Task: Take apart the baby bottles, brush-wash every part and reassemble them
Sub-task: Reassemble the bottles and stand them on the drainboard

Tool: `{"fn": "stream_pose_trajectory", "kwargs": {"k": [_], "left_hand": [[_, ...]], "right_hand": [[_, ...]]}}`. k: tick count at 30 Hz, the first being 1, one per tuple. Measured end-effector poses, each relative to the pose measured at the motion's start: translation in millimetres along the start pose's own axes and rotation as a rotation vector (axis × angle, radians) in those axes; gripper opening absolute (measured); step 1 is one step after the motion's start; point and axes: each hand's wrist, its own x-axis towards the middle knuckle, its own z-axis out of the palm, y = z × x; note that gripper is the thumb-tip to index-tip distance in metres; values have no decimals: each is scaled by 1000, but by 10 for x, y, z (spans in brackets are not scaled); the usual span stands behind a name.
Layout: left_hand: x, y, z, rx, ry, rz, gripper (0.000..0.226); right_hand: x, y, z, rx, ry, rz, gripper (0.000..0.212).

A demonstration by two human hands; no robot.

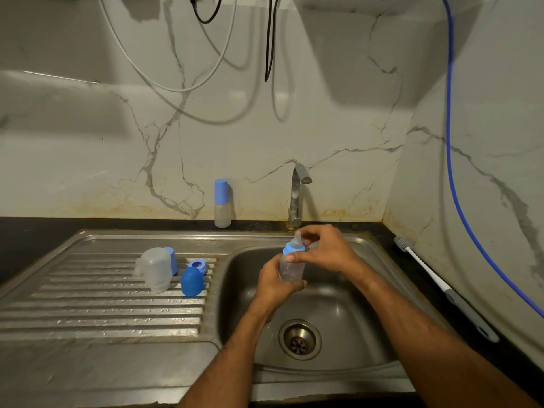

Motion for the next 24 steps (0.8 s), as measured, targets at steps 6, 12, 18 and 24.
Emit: {"fn": "stream_pose_trajectory", "kwargs": {"k": [6,12,18,24], "left_hand": [[22,-3,-14,2,5,1,70],[5,-9,6,-8,15,6,70],[36,-4,-38,-33,36,10,67],[18,-18,-14,-4,25,27,66]], "right_hand": [[27,-15,12,78,-58,-11,52],[-16,22,111,-30,36,16,48],[37,49,31,178,-31,11,60],[38,67,117,66,30,5,50]]}}
